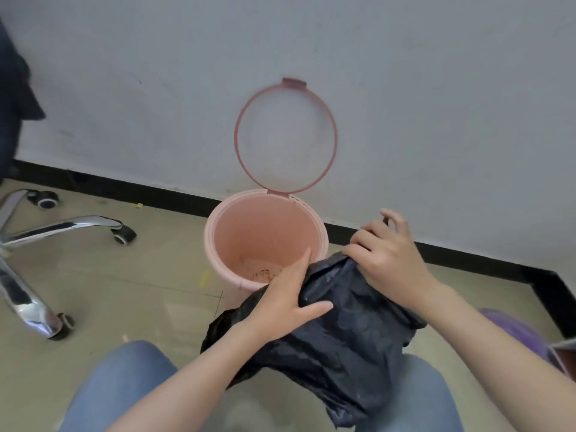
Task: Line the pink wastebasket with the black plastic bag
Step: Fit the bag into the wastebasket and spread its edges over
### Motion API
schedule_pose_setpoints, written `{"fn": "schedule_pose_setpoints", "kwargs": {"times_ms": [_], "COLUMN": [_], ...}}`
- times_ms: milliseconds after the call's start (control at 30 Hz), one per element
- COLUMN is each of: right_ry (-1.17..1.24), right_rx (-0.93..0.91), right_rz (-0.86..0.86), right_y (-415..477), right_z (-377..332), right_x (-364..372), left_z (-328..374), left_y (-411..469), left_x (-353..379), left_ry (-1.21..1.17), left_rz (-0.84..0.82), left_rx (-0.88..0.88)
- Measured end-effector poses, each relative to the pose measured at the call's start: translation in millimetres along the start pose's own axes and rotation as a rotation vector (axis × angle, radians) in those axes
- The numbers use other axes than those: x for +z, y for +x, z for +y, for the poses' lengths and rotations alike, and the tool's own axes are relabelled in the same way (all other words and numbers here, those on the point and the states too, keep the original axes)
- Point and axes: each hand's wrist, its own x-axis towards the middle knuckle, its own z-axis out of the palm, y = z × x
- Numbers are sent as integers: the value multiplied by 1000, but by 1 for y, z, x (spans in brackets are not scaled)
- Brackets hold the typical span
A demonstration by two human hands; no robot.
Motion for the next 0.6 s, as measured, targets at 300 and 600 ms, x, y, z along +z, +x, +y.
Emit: {"fn": "schedule_pose_setpoints", "kwargs": {"times_ms": [300,600], "right_ry": [55,381], "right_rx": [52,671], "right_rz": [188,43], "right_y": [82,30], "right_z": [15,-20], "right_x": [-24,8], "left_z": [35,-9], "left_y": [15,0], "left_x": [-60,-104], "left_ry": [-314,-434], "left_rz": [455,822], "left_rx": [106,-194]}}
